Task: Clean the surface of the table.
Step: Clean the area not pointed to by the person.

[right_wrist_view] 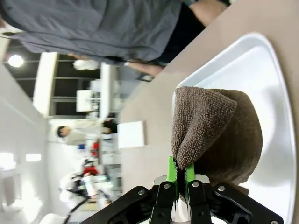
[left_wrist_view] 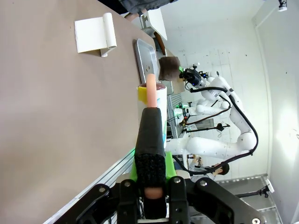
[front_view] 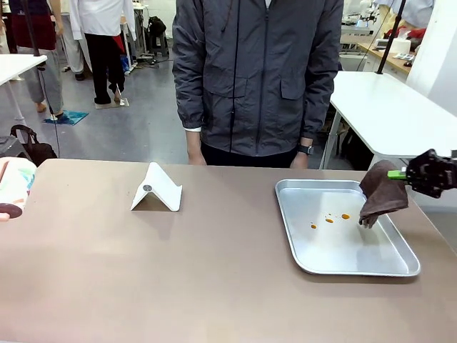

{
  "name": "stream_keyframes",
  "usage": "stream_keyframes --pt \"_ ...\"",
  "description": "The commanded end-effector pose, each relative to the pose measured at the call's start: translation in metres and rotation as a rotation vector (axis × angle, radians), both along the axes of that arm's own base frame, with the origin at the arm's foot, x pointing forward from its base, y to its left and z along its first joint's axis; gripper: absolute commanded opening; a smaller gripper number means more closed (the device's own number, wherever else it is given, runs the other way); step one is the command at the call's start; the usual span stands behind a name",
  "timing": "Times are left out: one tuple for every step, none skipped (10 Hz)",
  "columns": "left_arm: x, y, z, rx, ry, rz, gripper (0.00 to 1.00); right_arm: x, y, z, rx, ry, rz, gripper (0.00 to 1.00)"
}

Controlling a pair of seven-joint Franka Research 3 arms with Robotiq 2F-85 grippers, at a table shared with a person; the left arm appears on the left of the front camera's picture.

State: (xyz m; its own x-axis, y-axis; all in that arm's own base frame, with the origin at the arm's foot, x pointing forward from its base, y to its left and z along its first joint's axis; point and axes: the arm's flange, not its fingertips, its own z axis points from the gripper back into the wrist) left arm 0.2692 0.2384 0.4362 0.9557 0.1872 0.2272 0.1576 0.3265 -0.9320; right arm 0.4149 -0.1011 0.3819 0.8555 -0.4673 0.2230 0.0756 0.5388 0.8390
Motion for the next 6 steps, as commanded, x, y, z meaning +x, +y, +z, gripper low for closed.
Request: stream_keyframes --pt "-0.003 -0.002 0.001 -0.001 -0.001 0.000 0.22 0.029 0.005 -0.003 -0.177 0.023 0.045 0.07" --pt "-0.003 -0.002 0.001 -0.001 -0.001 0.000 0.22 0.038 0.005 -0.003 -0.267 0.037 0.032 0.07" --pt "-0.003 -0.002 0.001 -0.001 -0.001 0.000 0.22 0.047 0.007 -0.007 -0.321 0.054 0.033 0.07" --pt "-0.003 -0.002 0.001 -0.001 -0.001 0.000 0.22 0.054 0.011 -0.019 -0.377 0.071 0.054 0.07" --pt "-0.003 -0.002 0.001 -0.001 -0.001 0.000 0.22 0.061 0.016 -0.033 -0.380 0.098 0.088 0.07" --pt "-0.003 -0.002 0.001 -0.001 -0.001 0.000 0.22 0.065 0.021 -0.048 -0.374 0.109 0.111 0.07"
